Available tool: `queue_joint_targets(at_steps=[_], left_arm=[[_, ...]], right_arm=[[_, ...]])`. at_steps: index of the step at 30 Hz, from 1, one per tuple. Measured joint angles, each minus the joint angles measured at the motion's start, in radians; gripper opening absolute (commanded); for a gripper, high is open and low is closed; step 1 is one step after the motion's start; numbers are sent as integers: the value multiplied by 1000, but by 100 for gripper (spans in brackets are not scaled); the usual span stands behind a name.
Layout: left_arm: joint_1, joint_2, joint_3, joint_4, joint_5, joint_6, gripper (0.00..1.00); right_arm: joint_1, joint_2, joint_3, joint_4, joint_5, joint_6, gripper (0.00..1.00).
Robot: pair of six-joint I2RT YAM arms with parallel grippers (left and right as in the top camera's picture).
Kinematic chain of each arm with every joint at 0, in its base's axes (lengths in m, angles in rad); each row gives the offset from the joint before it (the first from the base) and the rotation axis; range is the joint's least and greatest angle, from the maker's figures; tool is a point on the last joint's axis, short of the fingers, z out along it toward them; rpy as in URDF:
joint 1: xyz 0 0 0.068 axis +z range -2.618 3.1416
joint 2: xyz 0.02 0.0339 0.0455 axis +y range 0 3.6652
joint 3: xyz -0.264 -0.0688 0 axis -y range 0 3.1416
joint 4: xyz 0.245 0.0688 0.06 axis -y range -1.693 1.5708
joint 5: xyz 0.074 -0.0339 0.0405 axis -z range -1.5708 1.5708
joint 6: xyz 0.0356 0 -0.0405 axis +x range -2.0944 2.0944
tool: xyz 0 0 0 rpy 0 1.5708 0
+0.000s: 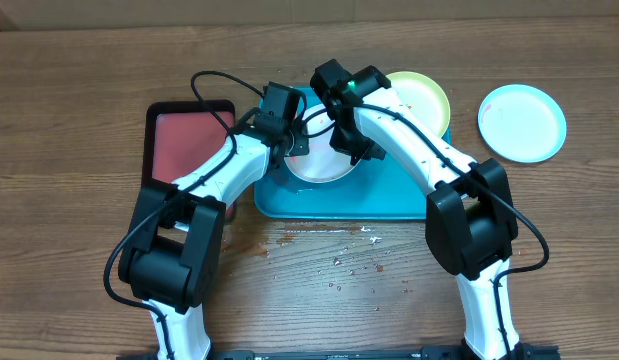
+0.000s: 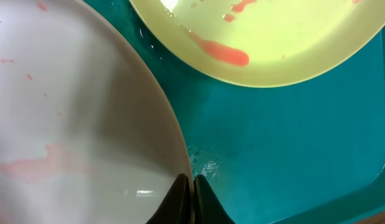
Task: Clean dirty plates on tray and stack at the side
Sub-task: 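Scrub the white plate with the sponge while the right gripper holds its rim, then keep scrubbing the white plate center with the sponge in the left gripper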
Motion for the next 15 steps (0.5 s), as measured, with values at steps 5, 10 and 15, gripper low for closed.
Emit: queue_joint_targets(at_steps=[5, 10, 15], left_arm=[[13, 6, 0, 34, 5, 0, 4], [14, 6, 0, -2, 81, 0, 4], [16, 3, 0, -23, 194, 45, 4]], right_arm=[[2, 0, 0, 0, 0, 0, 4], [7, 0, 0, 0, 0, 0, 4], [7, 0, 0, 0, 1, 0, 4]])
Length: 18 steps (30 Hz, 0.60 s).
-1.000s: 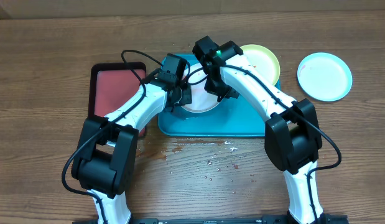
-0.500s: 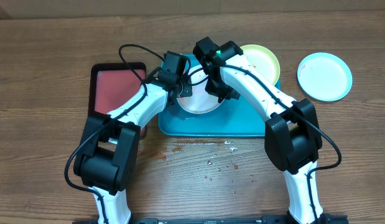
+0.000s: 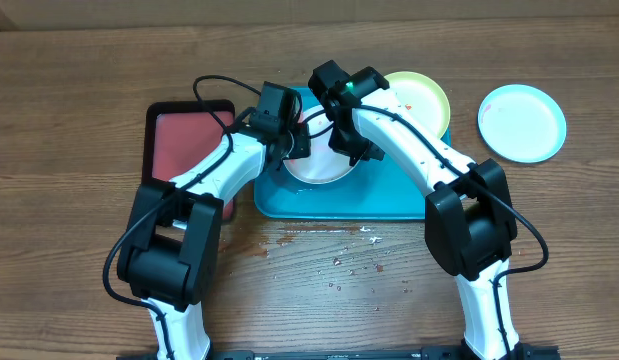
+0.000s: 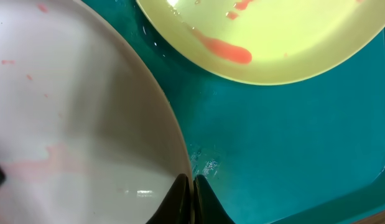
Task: Clean dirty plates on tray and stack at the side
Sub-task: 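Keep scrubbing the white plate center with the sponge in the left gripper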
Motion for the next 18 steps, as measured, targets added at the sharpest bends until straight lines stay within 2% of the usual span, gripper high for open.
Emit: queue_joint_targets(at_steps=[12, 18], left_arm=[[10, -69, -3, -37, 243, 219, 4], [24, -69, -5, -45, 290, 269, 4]], right_arm=[[0, 0, 0, 0, -1, -4, 4], [0, 0, 0, 2, -1, -14, 4]])
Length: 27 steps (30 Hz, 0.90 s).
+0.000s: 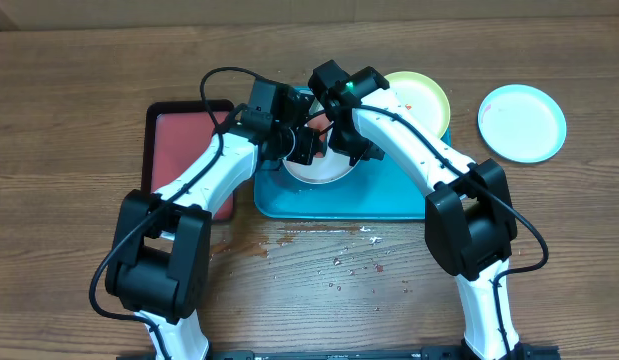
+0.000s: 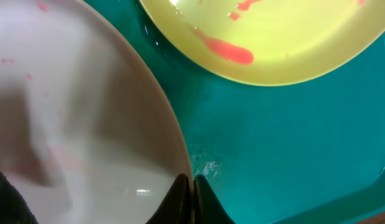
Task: Clean dirty plates on tray and stack at the side
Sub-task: 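Keep scrubbing the white plate center with the sponge in the left gripper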
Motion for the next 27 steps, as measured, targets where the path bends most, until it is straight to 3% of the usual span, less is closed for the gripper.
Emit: queue_joint_targets(at_steps=[11, 27], left_arm=[[20, 14, 0, 12, 39, -9, 4], [21, 40, 0, 71, 101, -144, 4]], right_arm=[[2, 0, 0, -13, 0, -12, 4], [11, 0, 0, -13, 0, -31, 4]])
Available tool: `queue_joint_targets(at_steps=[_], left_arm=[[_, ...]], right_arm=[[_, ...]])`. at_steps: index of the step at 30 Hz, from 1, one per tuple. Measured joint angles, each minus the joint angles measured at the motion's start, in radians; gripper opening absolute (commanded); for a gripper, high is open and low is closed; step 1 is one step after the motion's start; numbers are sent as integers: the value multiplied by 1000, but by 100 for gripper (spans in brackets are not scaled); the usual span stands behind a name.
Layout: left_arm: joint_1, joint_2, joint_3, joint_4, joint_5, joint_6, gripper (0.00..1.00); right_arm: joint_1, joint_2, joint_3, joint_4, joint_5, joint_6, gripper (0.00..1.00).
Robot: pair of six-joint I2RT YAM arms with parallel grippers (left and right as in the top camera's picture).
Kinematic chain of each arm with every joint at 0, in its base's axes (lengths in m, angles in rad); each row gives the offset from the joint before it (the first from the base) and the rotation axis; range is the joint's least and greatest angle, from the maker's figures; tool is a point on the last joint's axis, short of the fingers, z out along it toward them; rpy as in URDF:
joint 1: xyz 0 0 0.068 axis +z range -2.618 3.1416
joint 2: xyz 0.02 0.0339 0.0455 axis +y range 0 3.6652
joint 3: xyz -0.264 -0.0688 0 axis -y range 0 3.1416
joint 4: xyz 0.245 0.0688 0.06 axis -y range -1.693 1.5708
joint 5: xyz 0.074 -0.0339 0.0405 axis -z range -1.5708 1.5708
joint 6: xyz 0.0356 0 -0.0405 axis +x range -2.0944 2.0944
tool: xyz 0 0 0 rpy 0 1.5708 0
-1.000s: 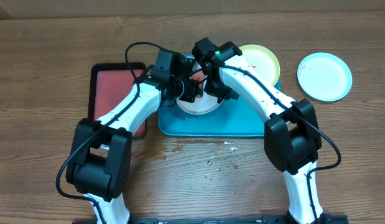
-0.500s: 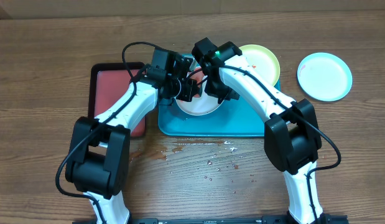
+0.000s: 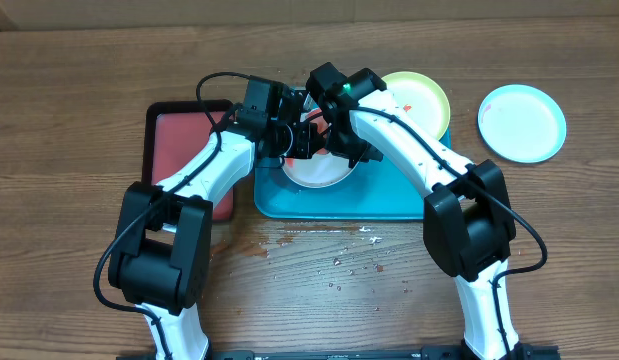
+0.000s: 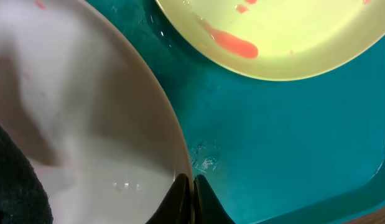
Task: Clean dirty plates on tray and stack at the side
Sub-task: 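Keep scrubbing the white plate center with the sponge in the left gripper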
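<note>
A white plate [image 3: 319, 168] [image 4: 86, 118] with faint pink smears lies on the teal tray [image 3: 389, 195] [image 4: 292, 143]. My right gripper [image 3: 352, 155] [image 4: 191, 183] is shut on the plate's right rim. My left gripper [image 3: 297, 140] reaches over the plate from the left, and a dark cloth [image 4: 12, 183] in it rests on the plate's inside. A yellow-green plate [image 3: 421, 98] [image 4: 285, 31] with a red smear sits at the tray's far right corner. A light blue plate [image 3: 522, 122] lies on the table to the right of the tray.
A black tray with a red inside [image 3: 184, 145] lies left of the teal tray, under the left arm. Wet specks and crumbs [image 3: 339, 250] dot the wooden table in front of the tray.
My left gripper has moved further right over the white plate, and the dark cloth covers more of the plate's lower left in the right wrist view. The right gripper still grips the rim.
My right gripper was shut on the white plate's rim at every moment. The left gripper stood at the plate's left edge, then the dark cloth showed at the plate's left side, then further in. The plate's pink smears look fainter now.
</note>
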Motion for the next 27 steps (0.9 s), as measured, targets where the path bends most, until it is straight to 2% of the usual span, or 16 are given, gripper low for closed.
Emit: queue_joint_targets(at_steps=[19, 27], left_arm=[[7, 82, 0, 16, 41, -45, 4], [14, 82, 22, -88, -8, -49, 4]], right_arm=[[-1, 6, 0, -6, 2, -2, 4], [0, 16, 0, -7, -18, -8, 4]])
